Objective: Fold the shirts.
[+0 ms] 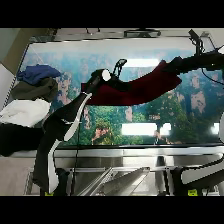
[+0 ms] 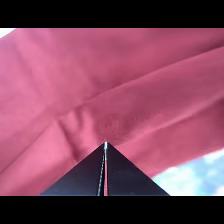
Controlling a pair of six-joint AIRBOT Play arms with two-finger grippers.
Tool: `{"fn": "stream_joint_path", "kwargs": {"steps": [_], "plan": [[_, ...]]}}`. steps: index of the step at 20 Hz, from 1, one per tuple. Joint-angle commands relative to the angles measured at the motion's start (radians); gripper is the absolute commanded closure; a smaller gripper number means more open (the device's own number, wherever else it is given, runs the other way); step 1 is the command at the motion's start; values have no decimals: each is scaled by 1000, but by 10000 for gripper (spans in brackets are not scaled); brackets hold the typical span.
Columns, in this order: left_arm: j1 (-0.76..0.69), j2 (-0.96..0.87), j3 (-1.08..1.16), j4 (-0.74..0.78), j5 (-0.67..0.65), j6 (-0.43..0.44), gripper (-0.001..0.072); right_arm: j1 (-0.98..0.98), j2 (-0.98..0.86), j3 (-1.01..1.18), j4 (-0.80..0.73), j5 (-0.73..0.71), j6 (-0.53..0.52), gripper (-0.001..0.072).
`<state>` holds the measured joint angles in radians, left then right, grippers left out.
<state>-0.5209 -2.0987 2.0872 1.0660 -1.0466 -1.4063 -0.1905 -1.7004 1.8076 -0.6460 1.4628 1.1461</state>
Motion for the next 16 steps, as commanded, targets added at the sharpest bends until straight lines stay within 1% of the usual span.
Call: {"fn": "stream_joint_path", "kwargs": {"steps": [1, 3, 5, 8, 9, 10, 11, 12, 13, 14, 16], "plan": [[76, 202, -38, -13, -116, 16, 689, 98, 3, 42, 111, -35, 35, 690], [173, 363, -106, -14, -167, 19, 689, 254, -8, 41, 116, -191, 34, 689], [275, 481, -143, -24, -193, 19, 689, 426, -47, 41, 117, -379, 29, 688], [400, 600, -205, -23, -197, 27, 688, 712, -181, 41, 116, -705, 28, 680], [430, 629, -241, -23, -192, 54, 688, 796, -240, 42, 122, -829, 28, 579], [452, 653, -278, -24, -192, 75, 688, 880, -306, 42, 151, -963, 10, 337], [472, 677, -316, -24, -190, 92, 688, 955, -363, 42, 184, -1087, -44, 202], [491, 698, -351, -23, -181, 100, 688, 1007, -401, 42, 199, -1172, -67, 207], [512, 714, -371, -24, -183, 101, 688, 1037, -417, 42, 192, -1188, -90, 207], [531, 727, -383, -23, -185, 103, 688, 1045, -416, 42, 171, -1162, -109, 208], [568, 754, -402, -23, -183, 117, 687, 1018, -382, 42, 154, -1064, -110, 208]]}}
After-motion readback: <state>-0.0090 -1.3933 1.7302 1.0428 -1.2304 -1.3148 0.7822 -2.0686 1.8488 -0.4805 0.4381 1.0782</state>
